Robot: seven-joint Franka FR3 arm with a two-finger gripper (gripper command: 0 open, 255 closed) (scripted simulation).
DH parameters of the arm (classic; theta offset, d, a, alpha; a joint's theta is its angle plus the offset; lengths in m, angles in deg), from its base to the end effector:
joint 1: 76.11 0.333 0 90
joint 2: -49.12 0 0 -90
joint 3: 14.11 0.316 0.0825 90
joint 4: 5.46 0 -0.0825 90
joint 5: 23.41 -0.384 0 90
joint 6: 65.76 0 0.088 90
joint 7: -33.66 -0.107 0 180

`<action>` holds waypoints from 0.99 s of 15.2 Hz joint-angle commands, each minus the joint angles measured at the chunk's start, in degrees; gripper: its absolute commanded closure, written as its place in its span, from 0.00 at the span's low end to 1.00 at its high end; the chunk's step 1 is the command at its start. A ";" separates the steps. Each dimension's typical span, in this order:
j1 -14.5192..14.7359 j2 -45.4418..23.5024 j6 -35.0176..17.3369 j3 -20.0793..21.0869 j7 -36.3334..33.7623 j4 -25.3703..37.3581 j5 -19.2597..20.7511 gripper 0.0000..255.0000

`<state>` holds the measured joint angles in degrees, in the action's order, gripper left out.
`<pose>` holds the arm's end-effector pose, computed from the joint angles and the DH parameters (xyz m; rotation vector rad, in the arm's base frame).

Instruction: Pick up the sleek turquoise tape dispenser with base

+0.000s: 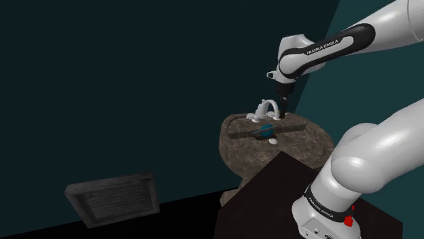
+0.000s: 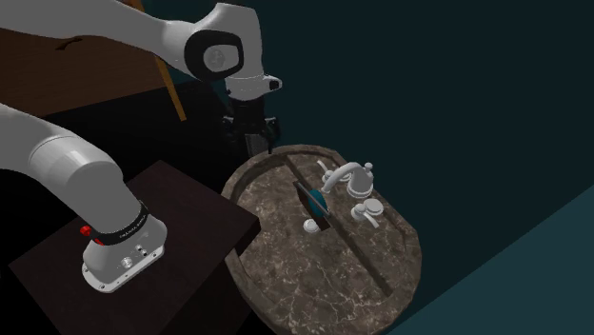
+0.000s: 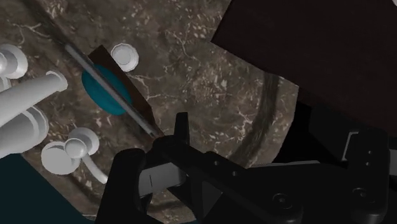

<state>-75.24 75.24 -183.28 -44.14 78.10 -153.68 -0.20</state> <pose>0.3334 -0.2035 0.3818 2.9821 0.8189 -0.2482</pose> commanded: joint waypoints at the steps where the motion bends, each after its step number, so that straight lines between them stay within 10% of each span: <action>1: 0.73 -4.49 -4.65 -3.13 4.93 0.42 0.47 0.00; 9: 4.75 -27.52 -20.42 -11.67 28.99 7.46 -10.64 0.00; 15: -1.26 -45.20 -27.18 -5.92 49.31 16.27 -25.73 0.00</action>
<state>-74.72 33.54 -209.29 -51.68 123.44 -139.45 -23.01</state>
